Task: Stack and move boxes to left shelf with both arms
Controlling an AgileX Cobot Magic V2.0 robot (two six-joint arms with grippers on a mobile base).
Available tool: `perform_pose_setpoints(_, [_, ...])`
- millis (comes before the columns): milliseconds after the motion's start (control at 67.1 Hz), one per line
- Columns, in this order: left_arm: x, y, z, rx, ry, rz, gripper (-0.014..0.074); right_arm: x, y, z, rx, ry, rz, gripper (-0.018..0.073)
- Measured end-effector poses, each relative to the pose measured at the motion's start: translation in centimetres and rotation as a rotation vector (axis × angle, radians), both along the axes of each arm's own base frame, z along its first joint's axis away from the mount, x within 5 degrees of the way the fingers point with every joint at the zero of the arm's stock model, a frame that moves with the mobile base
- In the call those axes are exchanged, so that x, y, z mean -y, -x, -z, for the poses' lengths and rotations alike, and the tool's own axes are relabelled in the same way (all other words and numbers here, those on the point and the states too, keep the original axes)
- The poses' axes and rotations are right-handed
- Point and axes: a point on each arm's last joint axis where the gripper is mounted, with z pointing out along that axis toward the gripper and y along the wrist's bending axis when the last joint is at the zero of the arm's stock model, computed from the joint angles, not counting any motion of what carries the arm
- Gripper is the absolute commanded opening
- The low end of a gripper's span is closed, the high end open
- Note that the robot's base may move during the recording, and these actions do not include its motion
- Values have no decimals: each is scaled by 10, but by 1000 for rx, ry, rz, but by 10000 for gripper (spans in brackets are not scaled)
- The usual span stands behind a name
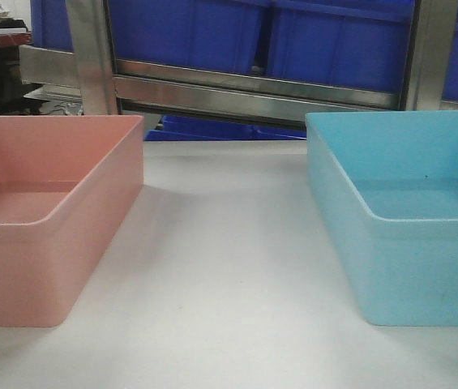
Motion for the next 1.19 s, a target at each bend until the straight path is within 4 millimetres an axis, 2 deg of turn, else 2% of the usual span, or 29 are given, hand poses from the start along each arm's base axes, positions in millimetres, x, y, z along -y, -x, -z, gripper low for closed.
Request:
perform_pose_setpoints(343, [0, 0, 6, -93, -3, 0, -2, 0, 0, 0, 0, 0, 0, 56])
perform_pose_setpoints(611, [-1, 7, -26, -83, -45, -11, -3, 0, 0, 0, 0, 0, 0, 56])
perform_pose_setpoints(820, [-2, 14, -49, -147, -59, -21, -3, 0, 0, 0, 0, 0, 0, 56])
perform_pose_setpoints(969, [-2, 0, -72, -236, -64, -21, -3, 0, 0, 0, 0, 0, 0, 56])
perform_pose_setpoints(1193, [0, -45, -95, -500, -63, -16, -3, 0, 0, 0, 0, 0, 0, 56])
